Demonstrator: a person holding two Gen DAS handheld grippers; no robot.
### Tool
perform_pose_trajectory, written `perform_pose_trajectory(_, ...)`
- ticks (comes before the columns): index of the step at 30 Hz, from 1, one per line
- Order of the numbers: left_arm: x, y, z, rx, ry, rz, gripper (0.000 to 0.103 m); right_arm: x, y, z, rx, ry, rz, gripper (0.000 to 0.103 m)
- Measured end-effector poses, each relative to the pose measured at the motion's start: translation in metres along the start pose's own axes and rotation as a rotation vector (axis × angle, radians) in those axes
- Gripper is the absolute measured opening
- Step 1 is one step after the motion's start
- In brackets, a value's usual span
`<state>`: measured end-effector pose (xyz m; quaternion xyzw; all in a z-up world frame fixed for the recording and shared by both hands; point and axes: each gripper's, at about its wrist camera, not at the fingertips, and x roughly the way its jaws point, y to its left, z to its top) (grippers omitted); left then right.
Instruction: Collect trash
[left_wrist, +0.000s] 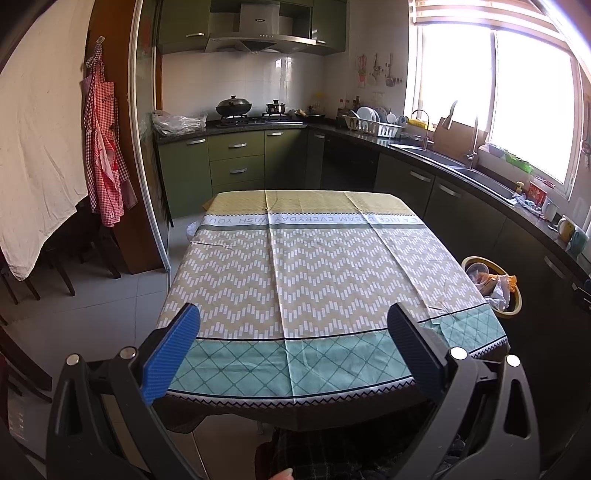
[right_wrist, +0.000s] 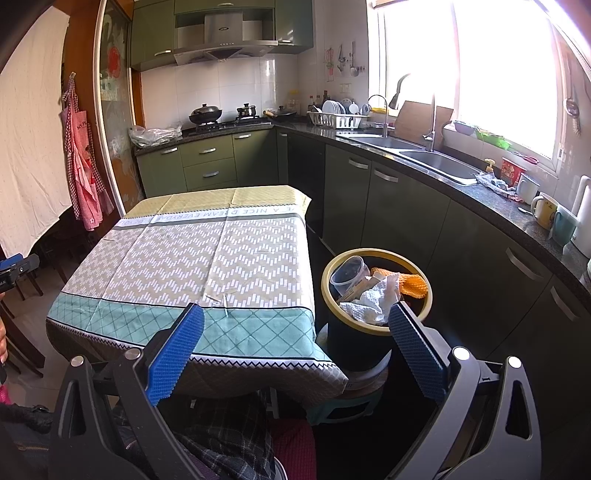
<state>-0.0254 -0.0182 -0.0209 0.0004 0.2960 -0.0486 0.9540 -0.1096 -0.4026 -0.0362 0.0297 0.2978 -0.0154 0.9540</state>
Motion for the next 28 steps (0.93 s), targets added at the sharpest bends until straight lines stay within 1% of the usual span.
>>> perform_pose_trajectory(9, 0.0022, -0.0017, -0.0011, 0.005, 0.010, 0.012, 0.097, 0.0007, 0.0012, -0.0001, 0.000, 0.004, 0.000, 0.099)
perform_pose_trajectory(15, 0.0049, -0.0011, -0.0029, 0.002, 0.018, -0.023, 0.096, 0.0015, 0.0013, -0.0002, 0.001, 0.006, 0.002, 0.099)
perform_pose_trajectory(18, 0.0056, -0.0032, -0.0041, 0.014, 0.015, -0.002, 0.096, 0.0024, 0.0010, -0.0005, 0.001, 0.007, 0.002, 0.099)
perform_pose_trajectory(21, 0.0042, -0.0013, -0.0028, 0.004, 0.014, -0.006, 0.096, 0.0025, 0.0009, -0.0006, 0.002, 0.007, 0.002, 0.099)
perform_pose_trajectory(24, 0.0023, -0.0005, -0.0018, 0.007, 0.001, 0.018, 0.097, 0.0025, 0.0008, -0.0005, 0.002, 0.007, 0.002, 0.099)
perform_pose_trajectory(28, 0.0024, 0.0013, -0.0019, -0.004, 0.005, 0.003, 0.096, 0.0037, 0.0012, -0.0016, 0.004, 0.010, 0.001, 0.099)
